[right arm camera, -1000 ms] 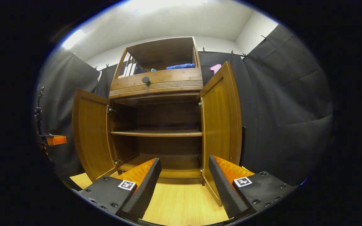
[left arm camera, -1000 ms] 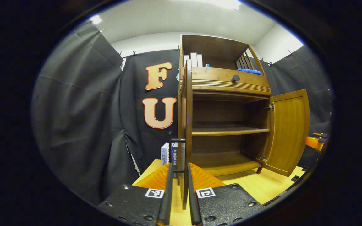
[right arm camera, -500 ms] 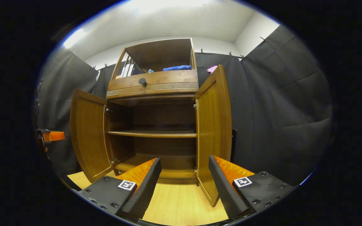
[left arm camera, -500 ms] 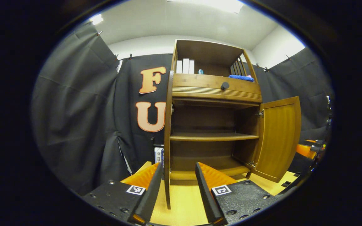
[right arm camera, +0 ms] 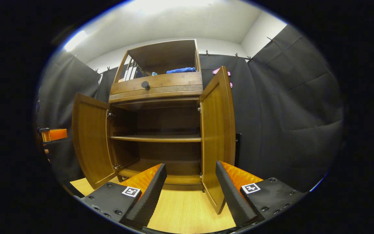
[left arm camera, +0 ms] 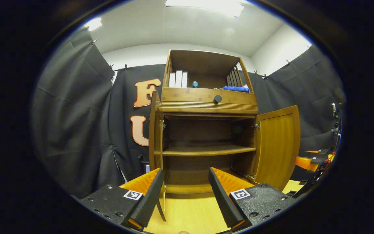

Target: Open the right door of the double-door shoe cabinet with the right hand, and open the left door with the left hand.

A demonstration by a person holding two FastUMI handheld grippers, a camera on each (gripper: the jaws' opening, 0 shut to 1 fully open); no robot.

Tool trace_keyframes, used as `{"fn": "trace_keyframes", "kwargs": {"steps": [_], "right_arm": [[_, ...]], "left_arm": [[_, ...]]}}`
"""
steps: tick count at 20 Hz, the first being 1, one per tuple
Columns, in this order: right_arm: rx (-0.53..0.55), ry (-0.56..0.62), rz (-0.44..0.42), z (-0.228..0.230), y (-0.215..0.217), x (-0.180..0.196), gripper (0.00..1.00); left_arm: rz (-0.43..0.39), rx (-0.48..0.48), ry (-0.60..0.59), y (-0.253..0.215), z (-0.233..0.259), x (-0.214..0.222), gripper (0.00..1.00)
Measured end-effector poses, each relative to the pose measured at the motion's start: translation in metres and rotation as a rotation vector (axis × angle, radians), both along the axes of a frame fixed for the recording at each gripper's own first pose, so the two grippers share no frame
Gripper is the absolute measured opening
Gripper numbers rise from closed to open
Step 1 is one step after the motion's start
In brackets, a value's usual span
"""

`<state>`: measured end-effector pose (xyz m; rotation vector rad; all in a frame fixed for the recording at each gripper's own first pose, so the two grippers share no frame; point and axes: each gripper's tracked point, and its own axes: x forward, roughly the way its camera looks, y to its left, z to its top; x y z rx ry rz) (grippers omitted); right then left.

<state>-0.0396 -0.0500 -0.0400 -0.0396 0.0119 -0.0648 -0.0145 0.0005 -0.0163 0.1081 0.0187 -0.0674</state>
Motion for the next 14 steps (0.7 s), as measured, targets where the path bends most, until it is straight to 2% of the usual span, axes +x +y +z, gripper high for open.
{"fn": "trace_keyframes", "kwargs": {"steps": [3, 14], "right_arm": [[0.002, -0.002, -0.006, 0.0, -0.006, -0.002, 0.98], [0.007, -0.012, -0.032, 0.001, -0.021, -0.009, 0.98]], "left_arm": [[0.001, -0.009, 0.006, -0.004, -0.002, 0.003, 0.88], [0.005, -0.019, 0.011, -0.011, -0.007, 0.007, 0.89]]}}
